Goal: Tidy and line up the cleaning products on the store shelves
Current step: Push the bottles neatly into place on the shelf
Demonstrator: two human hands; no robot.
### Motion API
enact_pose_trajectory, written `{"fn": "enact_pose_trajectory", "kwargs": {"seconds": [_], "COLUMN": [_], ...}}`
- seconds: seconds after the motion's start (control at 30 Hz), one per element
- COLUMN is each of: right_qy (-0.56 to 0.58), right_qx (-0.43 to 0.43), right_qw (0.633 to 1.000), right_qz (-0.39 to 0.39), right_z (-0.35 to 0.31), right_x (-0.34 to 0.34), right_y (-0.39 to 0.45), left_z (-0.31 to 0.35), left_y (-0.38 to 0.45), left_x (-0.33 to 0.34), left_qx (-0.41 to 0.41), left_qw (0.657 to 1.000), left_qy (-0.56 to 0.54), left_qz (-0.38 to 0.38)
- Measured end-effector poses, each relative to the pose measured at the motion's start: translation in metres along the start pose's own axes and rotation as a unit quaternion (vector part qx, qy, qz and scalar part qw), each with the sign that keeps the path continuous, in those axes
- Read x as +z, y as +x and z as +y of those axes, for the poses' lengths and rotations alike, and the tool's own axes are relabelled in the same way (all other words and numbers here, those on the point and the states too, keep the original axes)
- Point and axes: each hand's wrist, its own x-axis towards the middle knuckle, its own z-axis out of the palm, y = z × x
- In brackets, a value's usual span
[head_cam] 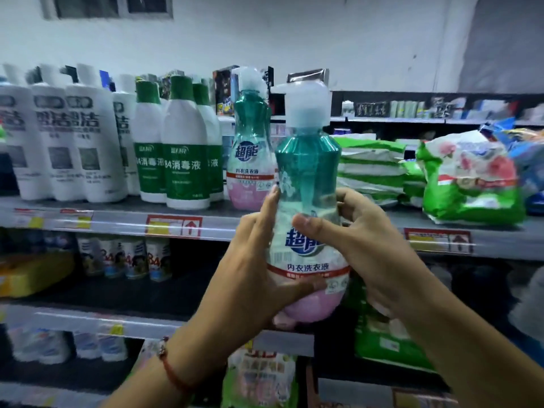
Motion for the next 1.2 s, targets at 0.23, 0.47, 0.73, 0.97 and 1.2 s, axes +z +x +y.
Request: {"fn": "enact_pose_trajectory", "kwargs": {"seconds": [0.23,0.47,0.73,0.97,1.2], "right_qy": [-0.104,-0.165,-0.233,-0.305,-0.290], "right_qx": [-0.100,-0.081,-0.080,-0.076,-0.025], "right_qw": [0.989,0.983,0.969,0.949,0.955], "right_qz": [-0.025,-0.002,-0.007,0.011,-0.049], "right_z": [-0.037,-0.020,0.037,0.058,0.051], "right_x": [-0.033,-0.053,-0.062,-0.055,-0.059], "right_y": [0.069,0.157,0.209,0.223,0.218], "left_z": [0.001,-0.024,-0.076,-0.092,-0.082], "left_y": [0.086,0.157,0.182,0.181,0.176], "left_x": [-0.009,0.009,0.035,0.042,0.039], "left_qx": [0.027,0.003,0.025,-0.040,-0.045], "left_qw": [0.997,0.969,0.886,0.890,0.885], "left_qy": [0.075,0.247,0.462,0.454,0.463], "left_qz": [0.011,0.023,0.039,0.019,0.017]}}
